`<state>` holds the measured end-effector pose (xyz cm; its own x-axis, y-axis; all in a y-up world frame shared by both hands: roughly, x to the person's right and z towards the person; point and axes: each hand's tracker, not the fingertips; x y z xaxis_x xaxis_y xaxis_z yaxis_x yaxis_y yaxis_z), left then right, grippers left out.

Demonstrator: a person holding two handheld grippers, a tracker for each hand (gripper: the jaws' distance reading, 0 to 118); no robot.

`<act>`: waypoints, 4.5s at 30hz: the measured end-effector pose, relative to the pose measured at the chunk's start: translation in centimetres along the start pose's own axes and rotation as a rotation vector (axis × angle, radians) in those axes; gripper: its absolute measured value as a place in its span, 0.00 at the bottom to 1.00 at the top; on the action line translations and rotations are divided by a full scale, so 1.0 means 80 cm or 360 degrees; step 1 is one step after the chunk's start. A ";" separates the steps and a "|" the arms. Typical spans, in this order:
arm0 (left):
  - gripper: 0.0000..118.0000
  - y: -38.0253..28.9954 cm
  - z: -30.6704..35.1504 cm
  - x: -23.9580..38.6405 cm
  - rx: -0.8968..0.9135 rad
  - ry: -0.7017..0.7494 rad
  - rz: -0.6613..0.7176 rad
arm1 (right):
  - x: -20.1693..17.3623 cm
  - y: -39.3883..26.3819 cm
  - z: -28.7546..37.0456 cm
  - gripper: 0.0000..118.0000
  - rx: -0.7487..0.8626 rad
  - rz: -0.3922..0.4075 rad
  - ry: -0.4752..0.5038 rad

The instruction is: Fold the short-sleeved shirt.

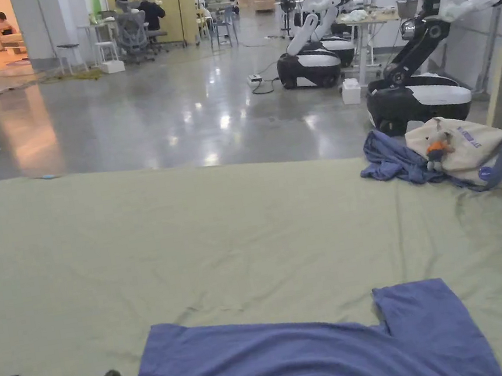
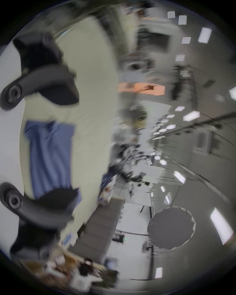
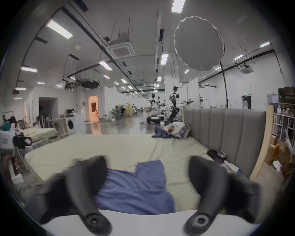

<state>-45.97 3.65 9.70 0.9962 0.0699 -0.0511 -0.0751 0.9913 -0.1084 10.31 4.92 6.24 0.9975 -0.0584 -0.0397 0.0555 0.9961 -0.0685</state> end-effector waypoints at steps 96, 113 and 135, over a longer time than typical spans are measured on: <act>0.00 0.030 0.098 -0.022 0.0083 0.0084 -0.0034 | -0.041 0.022 0.064 0.01 0.0218 0.0260 -0.0111; 1.00 -0.234 -0.293 -0.178 -0.1593 -0.0571 0.1347 | 0.006 -0.014 0.017 0.01 -0.0096 0.0193 -0.0088; 0.10 -0.235 -0.321 -0.139 -0.1634 -0.0785 0.1460 | -0.010 -0.035 -0.017 0.01 -0.0302 0.0059 0.0103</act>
<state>-56.73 -18.61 -13.17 0.4805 0.8593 -0.1754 -0.4648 0.0799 -0.8818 9.29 2.12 5.14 0.9935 -0.0321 -0.1092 0.0036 0.9677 -0.2522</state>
